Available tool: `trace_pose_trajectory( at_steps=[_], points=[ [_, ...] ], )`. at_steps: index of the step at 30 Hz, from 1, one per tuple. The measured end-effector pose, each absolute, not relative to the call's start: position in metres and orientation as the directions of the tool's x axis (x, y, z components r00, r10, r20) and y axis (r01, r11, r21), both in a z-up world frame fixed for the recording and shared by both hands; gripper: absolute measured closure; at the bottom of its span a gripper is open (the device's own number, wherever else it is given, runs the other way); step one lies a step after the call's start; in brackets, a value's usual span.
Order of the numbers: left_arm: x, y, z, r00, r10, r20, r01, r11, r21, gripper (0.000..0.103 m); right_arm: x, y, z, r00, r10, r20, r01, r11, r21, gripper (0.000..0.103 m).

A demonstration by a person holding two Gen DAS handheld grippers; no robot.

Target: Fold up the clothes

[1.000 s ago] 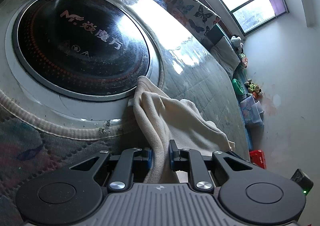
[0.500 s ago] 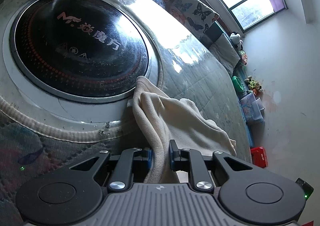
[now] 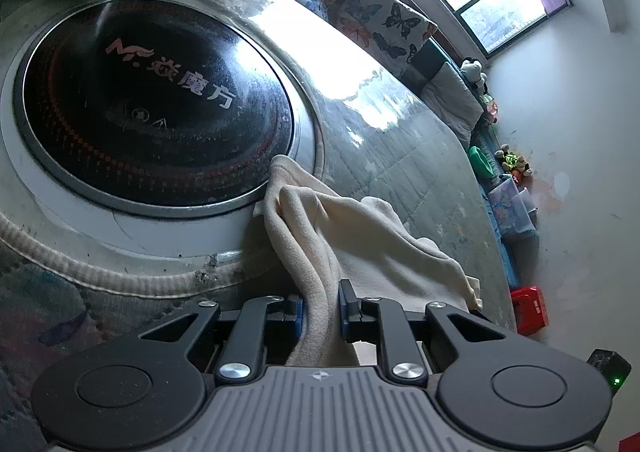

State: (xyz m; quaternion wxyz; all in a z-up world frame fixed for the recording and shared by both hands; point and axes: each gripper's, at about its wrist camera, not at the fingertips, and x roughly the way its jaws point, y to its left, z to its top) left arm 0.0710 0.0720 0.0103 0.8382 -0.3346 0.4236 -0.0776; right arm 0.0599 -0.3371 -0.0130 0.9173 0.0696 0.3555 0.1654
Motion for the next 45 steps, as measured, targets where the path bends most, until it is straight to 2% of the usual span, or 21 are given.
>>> trace_pose_trajectory(
  at_steps=[1,5,8,11,15,22,36,45],
  points=[
    [0.071,0.071,0.011,0.630,-0.410,-0.660,-0.153,0.767,-0.623,0.085,0.059,-0.336,-0.012,0.695,0.353,-0.627,-0.257,0.936,0.241,0.091],
    [0.071,0.068,0.012,0.633,-0.392,-0.667,-0.146,0.786,-0.600,0.085,0.056,-0.334,-0.012,0.699,0.351,-0.622,-0.259,0.936,0.238,0.091],
    [0.071,0.066,0.014,0.633,-0.382,-0.673,-0.141,0.798,-0.585,0.085,0.056,-0.336,-0.013,0.699,0.357,-0.620,-0.252,0.934,0.254,0.083],
    [0.071,0.064,0.015,0.633,-0.371,-0.679,-0.133,0.813,-0.567,0.085,0.056,-0.338,-0.016,0.701,0.363,-0.614,-0.243,0.931,0.274,0.082],
    [0.071,0.060,0.019,0.641,-0.345,-0.685,-0.119,0.837,-0.534,0.085,0.055,-0.339,-0.016,0.698,0.389,-0.601,-0.246,0.919,0.308,0.092],
    [0.072,0.046,0.037,0.669,-0.318,-0.671,-0.054,0.880,-0.471,0.088,0.040,-0.346,-0.001,0.750,0.391,-0.533,-0.249,0.914,0.321,0.094],
    [0.098,-0.020,0.074,0.699,-0.367,-0.615,0.110,0.904,-0.414,0.089,0.032,-0.377,0.061,0.846,0.291,-0.447,-0.214,0.953,0.215,0.094],
    [0.125,-0.074,0.089,0.694,-0.402,-0.598,0.190,0.902,-0.387,0.089,0.046,-0.412,0.085,0.879,0.198,-0.433,-0.146,0.978,0.151,0.094]
  ],
)
